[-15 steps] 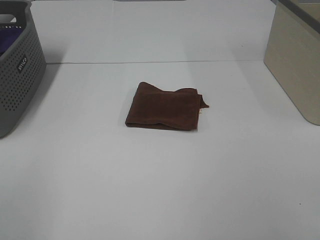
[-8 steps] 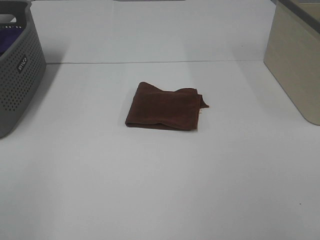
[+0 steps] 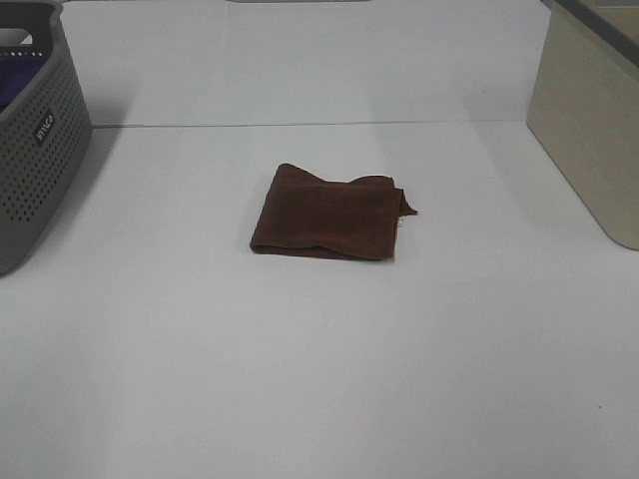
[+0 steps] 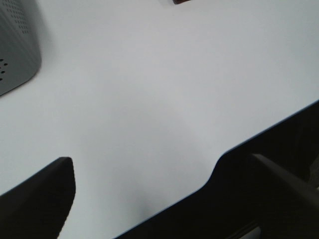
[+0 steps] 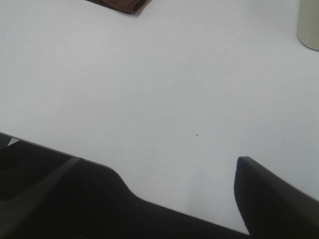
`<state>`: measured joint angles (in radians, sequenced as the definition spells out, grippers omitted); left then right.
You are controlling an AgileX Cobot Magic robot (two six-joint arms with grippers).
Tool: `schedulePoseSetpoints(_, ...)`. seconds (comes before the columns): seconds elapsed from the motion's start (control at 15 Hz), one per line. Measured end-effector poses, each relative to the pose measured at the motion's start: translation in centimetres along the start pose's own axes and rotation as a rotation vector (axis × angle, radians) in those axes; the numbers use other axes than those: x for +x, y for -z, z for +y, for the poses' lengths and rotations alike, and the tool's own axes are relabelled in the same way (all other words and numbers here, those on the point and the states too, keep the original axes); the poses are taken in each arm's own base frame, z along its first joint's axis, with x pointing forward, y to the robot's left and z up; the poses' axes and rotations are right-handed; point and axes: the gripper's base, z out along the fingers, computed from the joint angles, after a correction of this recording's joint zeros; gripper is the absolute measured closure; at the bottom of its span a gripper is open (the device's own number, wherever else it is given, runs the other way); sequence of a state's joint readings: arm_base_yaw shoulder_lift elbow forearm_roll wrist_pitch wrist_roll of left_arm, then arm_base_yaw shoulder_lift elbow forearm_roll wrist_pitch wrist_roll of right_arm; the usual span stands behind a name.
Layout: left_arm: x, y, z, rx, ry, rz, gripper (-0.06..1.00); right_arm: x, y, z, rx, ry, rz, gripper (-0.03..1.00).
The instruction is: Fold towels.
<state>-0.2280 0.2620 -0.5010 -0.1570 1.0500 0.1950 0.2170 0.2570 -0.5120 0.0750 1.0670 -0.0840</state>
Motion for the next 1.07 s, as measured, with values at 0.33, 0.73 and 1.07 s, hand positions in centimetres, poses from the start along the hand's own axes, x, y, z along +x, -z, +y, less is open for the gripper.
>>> schedulePoseSetpoints(0.33, 1.2, 1.9, -0.1, -0.184, 0.101, -0.147, 0.1, 0.8, 1.1, -0.2, 0.177, -0.158, -0.102, 0.18)
schedulePoseSetpoints(0.73, 2.2, 3.1, -0.8, -0.203, 0.077, -0.254, 0.1, 2.1, 2.4, 0.5, 0.191, -0.142, -0.234, 0.18)
schedulePoseSetpoints(1.07, 2.2, 3.1, -0.8, -0.203, 0.076, -0.255, 0.1, 2.5, 2.5, 0.6, 0.193, -0.139, -0.263, 0.18)
